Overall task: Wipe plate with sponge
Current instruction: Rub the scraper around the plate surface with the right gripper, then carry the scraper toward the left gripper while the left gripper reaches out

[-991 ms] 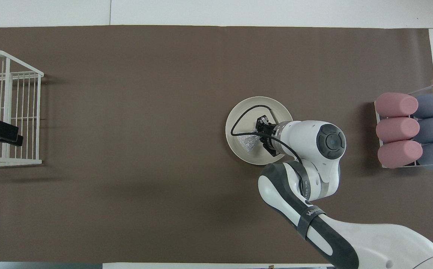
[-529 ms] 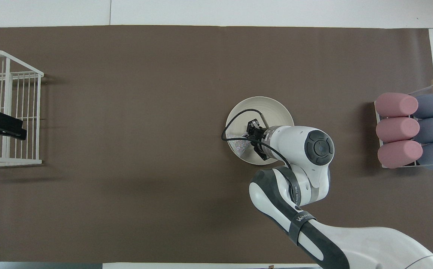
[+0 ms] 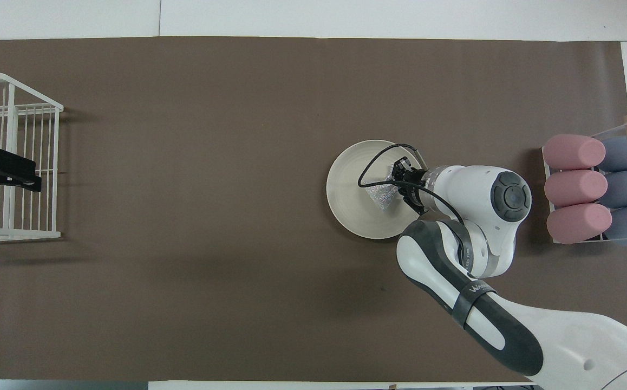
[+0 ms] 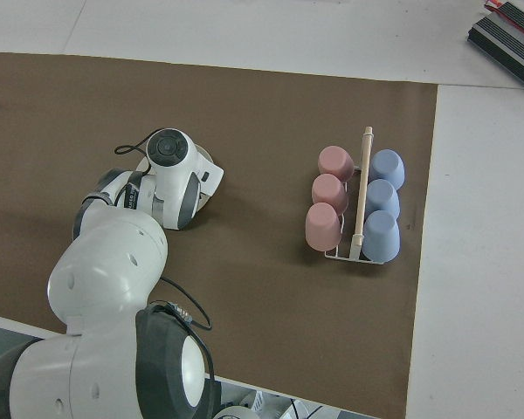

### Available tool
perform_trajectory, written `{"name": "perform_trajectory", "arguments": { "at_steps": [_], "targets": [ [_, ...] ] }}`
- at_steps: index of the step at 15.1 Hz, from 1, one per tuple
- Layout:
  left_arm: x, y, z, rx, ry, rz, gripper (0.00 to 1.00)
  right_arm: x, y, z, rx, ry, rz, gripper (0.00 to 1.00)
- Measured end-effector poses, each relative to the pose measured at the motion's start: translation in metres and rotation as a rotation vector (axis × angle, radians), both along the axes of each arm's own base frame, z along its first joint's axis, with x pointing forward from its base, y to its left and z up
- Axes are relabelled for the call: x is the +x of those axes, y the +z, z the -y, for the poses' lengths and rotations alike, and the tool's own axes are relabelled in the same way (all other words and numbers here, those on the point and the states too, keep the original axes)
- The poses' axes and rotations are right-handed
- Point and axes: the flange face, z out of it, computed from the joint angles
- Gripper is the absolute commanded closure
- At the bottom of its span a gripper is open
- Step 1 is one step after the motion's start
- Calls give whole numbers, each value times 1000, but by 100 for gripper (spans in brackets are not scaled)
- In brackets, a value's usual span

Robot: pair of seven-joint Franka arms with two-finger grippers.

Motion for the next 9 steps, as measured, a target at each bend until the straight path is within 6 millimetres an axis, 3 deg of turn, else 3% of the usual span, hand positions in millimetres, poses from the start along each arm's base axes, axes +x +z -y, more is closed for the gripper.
{"name": "perform_trajectory", "arguments": {
  "at_steps": [4, 9],
  "targets": [
    [-1, -3, 4, -11, -4, -8, 0, -24, 0, -58, 29, -40, -44, 100],
    [-3, -12, 6, -76, 11, -30, 0, -17, 12, -64, 52, -101, -63, 100]
  ]
}}
